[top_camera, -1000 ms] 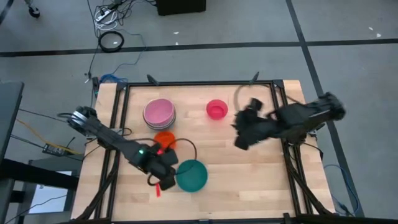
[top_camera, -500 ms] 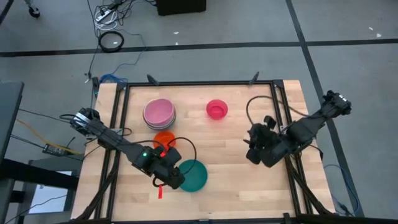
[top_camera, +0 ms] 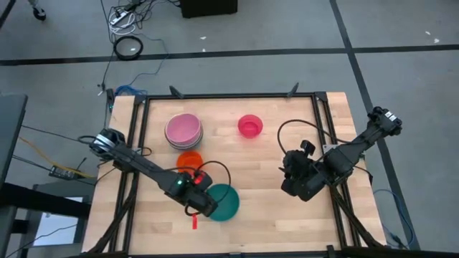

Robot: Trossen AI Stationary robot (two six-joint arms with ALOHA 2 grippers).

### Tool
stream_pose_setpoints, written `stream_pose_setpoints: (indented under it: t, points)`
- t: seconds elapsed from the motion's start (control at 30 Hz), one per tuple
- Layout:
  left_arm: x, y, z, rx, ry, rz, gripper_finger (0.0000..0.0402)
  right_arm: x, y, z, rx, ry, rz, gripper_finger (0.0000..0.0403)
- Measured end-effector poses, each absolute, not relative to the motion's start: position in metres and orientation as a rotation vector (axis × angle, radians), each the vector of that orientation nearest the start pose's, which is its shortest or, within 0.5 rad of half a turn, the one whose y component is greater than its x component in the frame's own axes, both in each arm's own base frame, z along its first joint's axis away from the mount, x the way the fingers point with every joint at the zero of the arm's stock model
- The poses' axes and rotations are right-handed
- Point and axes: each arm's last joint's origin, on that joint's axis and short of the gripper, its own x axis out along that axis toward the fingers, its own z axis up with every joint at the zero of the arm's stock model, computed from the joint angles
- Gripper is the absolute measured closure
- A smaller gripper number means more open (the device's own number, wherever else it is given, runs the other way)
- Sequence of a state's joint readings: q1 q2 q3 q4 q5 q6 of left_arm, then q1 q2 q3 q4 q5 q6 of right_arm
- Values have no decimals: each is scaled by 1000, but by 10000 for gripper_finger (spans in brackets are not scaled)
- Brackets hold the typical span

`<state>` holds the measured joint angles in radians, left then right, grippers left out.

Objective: Nest bowls inside each other
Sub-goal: Stack the dark green bowl on top of the pink bowl

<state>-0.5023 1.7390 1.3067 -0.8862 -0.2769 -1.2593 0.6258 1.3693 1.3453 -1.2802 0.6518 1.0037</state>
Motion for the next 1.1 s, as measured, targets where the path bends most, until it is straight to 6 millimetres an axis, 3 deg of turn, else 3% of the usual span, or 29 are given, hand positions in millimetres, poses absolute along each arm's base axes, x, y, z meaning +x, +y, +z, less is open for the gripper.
stream_pose_setpoints:
  t: [0.4, 0.5, 0.7, 0.97, 1.1]
  points:
    - [307, -159, 196, -554, 1195, 581, 248, 203, 125, 329, 131, 877, -511, 229]
    - [307, -159, 196, -553, 1203, 564, 282, 203, 125, 329, 132, 876, -511, 229]
    - [313, -163, 199, -537, 1187, 469, 387, 203, 125, 329, 122, 875, -510, 229]
    - [325, -162, 225, -475, 1155, 398, 389, 203, 124, 330, 111, 861, -520, 229]
    - [315, -149, 278, -324, 1123, 477, 390, 203, 124, 330, 101, 858, -520, 229]
